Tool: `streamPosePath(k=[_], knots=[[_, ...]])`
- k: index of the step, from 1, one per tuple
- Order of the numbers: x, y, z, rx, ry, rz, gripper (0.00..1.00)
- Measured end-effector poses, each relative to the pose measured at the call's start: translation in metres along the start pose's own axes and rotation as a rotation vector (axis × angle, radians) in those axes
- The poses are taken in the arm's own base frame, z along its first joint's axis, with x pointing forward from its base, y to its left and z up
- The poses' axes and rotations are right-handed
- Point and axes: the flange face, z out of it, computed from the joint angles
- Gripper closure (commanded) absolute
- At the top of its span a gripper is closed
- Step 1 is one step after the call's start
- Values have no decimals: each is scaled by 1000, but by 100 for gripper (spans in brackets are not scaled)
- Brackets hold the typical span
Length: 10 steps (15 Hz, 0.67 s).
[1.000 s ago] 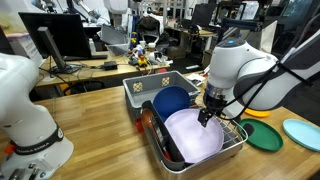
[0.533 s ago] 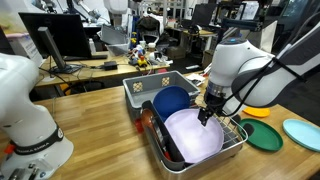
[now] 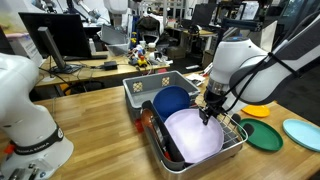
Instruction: Remove the white plate from the dish rack and put it on the right side of the table
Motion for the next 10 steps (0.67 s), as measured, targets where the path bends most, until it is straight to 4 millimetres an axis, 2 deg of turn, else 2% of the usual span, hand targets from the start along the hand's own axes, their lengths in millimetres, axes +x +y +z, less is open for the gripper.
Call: streamPosePath(k=[2, 3, 6, 7, 8, 10], knots=[[0, -1, 0, 6, 2, 1, 89], [1, 1, -1, 5, 3, 4, 91], [4, 6, -7, 7, 14, 11, 95], [5, 6, -10, 8, 18, 12, 91], [5, 7, -10, 8, 19, 12, 95], [5, 9, -10, 8, 20, 14, 93]])
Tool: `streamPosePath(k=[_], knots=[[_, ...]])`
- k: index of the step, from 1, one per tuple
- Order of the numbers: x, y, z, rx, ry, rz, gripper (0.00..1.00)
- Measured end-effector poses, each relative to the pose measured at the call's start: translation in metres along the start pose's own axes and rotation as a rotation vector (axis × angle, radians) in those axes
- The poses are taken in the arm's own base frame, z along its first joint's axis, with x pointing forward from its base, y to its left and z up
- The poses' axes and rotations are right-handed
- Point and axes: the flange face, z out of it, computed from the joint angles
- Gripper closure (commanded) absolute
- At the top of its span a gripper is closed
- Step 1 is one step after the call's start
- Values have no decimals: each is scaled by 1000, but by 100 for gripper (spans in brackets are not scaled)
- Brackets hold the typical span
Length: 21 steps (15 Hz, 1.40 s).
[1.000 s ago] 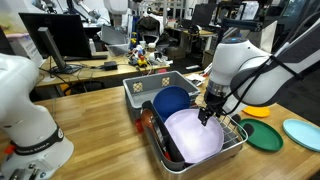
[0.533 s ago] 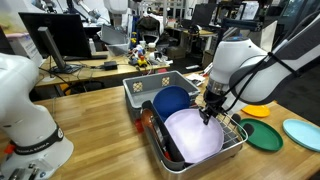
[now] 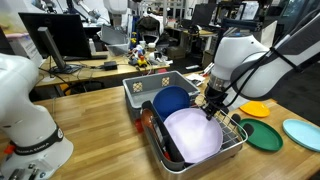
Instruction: Remove the white plate from the dish rack and put it on the right side of the table
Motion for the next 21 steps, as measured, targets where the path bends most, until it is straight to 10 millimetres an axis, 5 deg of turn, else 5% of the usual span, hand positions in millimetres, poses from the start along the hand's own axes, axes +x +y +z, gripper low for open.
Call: streamPosePath(k=[9, 21], knots=[[-1, 2, -2, -10, 6, -12, 99], [-9, 26, -46, -114, 99, -6, 99]])
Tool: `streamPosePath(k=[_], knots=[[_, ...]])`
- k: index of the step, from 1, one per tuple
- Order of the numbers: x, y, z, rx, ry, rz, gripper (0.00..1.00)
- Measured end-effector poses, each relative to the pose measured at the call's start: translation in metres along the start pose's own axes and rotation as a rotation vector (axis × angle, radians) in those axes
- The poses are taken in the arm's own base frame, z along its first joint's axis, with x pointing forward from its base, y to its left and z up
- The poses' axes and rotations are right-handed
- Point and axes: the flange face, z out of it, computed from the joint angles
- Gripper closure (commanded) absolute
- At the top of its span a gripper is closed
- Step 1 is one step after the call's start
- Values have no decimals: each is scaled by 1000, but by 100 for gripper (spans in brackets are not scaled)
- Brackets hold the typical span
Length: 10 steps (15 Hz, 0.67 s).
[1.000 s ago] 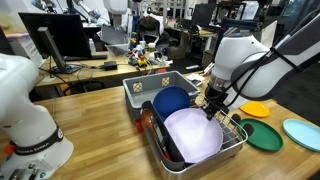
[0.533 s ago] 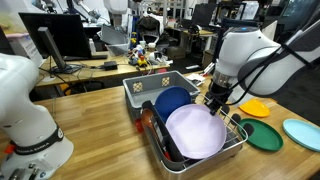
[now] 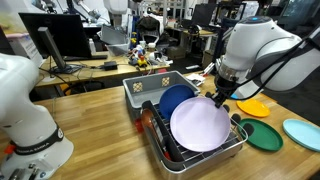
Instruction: Remove the white plate from the dish rack and put it on the right side of the table
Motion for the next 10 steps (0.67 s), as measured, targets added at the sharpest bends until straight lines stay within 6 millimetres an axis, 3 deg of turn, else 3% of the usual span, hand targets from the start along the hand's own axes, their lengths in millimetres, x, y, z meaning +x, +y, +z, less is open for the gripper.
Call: streamPosePath(k=[10], knots=[[-2, -14, -44, -89, 137, -64, 99]])
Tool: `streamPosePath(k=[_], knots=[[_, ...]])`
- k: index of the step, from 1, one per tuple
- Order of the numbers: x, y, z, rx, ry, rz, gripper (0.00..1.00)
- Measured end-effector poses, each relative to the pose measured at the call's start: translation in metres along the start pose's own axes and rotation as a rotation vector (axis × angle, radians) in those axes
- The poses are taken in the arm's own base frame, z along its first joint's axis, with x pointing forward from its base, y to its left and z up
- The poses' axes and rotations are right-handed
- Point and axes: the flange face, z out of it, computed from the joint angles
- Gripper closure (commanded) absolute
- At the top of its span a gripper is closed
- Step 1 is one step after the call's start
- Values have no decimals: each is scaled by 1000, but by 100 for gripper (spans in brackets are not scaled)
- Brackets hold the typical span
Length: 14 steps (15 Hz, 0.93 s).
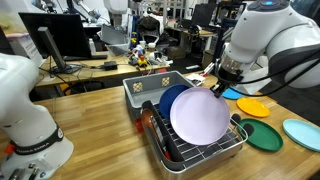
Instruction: Remove the white plate from the dish rack and put it on the right side of the table
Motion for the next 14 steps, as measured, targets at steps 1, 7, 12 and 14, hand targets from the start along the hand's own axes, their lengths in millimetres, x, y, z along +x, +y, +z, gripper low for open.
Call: streamPosePath(k=[1, 7, 12, 14], knots=[[0, -1, -3, -5, 10, -6, 99], [-1, -3, -15, -38, 59, -36, 99], [0, -5, -44, -46, 127, -46, 99], [0, -1, -59, -43, 151, -38, 99]])
